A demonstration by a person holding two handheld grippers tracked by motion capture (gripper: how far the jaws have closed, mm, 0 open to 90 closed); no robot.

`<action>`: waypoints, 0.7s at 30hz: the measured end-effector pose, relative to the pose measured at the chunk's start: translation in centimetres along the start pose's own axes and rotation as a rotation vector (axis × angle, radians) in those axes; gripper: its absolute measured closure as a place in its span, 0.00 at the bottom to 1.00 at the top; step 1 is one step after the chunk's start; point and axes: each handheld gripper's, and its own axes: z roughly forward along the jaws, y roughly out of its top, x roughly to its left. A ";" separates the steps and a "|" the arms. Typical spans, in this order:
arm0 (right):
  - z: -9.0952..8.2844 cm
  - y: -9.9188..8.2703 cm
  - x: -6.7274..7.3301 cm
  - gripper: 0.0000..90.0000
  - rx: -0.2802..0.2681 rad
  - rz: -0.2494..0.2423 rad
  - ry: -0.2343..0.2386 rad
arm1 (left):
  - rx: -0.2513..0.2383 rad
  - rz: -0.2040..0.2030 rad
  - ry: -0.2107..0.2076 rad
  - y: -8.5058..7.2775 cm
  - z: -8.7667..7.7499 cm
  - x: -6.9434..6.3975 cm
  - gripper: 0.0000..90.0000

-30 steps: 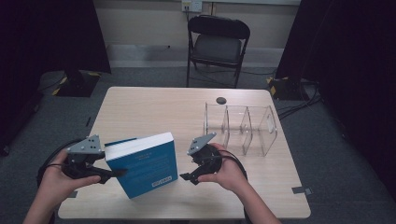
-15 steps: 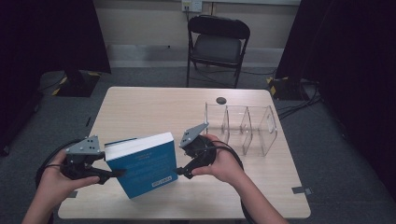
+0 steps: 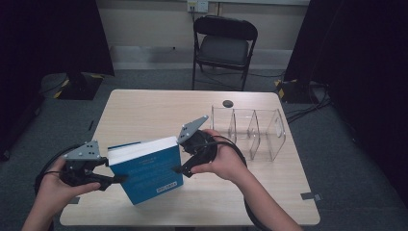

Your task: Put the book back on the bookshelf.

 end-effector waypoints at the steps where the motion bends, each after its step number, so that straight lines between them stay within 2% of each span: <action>1: 0.0 0.2 -0.1 0.20 0.006 0.001 -0.001 | 0.000 0.001 0.000 0.0 0.0 0.0 0.48; 12: 0.2 1.7 -1.1 0.20 0.015 -0.012 -0.011 | 0.005 0.001 0.000 0.1 0.2 0.0 0.48; 21: 0.9 2.9 -1.3 0.22 0.017 -0.027 0.020 | -0.003 -0.004 -0.002 0.0 0.2 0.0 0.48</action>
